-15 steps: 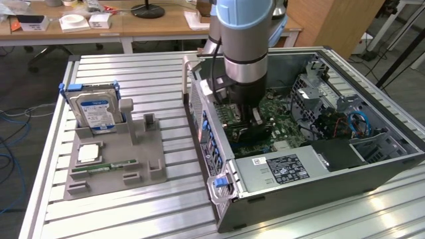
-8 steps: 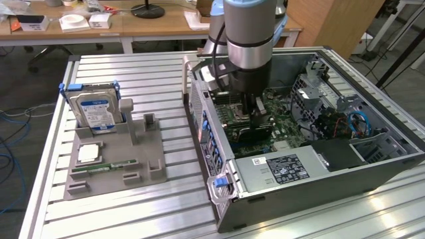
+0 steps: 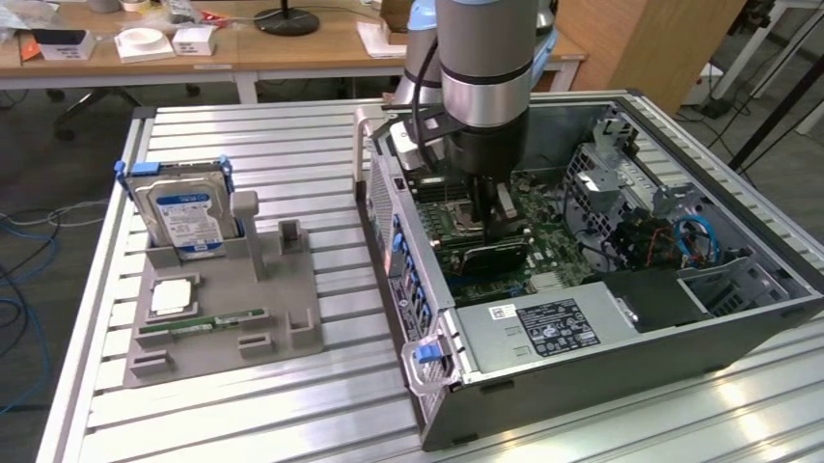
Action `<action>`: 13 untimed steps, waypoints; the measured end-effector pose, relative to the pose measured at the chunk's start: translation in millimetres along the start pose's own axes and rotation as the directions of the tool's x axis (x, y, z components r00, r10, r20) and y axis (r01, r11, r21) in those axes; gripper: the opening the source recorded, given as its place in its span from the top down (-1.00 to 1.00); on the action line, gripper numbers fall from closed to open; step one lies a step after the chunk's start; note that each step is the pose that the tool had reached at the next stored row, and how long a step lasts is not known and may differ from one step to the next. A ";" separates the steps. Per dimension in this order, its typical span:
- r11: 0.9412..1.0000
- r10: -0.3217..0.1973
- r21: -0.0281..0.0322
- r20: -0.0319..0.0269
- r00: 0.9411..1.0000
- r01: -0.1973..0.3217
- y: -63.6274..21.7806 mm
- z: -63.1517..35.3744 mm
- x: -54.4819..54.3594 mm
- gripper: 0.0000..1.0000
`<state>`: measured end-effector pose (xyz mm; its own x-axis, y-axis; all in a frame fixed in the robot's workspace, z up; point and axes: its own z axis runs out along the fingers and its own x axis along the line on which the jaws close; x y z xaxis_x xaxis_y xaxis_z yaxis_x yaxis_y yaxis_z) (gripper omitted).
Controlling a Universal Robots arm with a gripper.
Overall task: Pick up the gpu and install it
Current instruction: 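Insert the gpu into the slot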
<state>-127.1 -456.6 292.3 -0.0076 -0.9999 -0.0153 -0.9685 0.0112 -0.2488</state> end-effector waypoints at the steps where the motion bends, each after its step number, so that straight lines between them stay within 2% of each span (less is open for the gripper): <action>1: 1.000 0.000 0.000 0.000 1.000 0.000 0.0 0.0 0.0 0.13; 2: 1.000 0.000 0.000 0.000 1.000 0.000 0.0 0.0 0.0 0.25; 3: 1.000 0.000 0.000 0.000 1.000 0.000 0.0 0.0 0.0 0.25; 6: 1.000 0.000 0.000 0.000 1.000 0.000 0.0 0.0 0.0 0.60; 7: 1.000 0.000 0.000 0.000 1.000 0.000 0.0 0.0 0.0 0.60; 9: 1.000 0.000 0.000 0.000 1.000 0.000 0.0 0.0 0.0 0.79; 13: 1.000 0.000 0.000 0.000 1.000 0.000 0.0 0.0 0.0 0.79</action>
<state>-127.1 -456.6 292.3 -0.0077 -0.9999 -0.0153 -0.9685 0.0112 -0.2487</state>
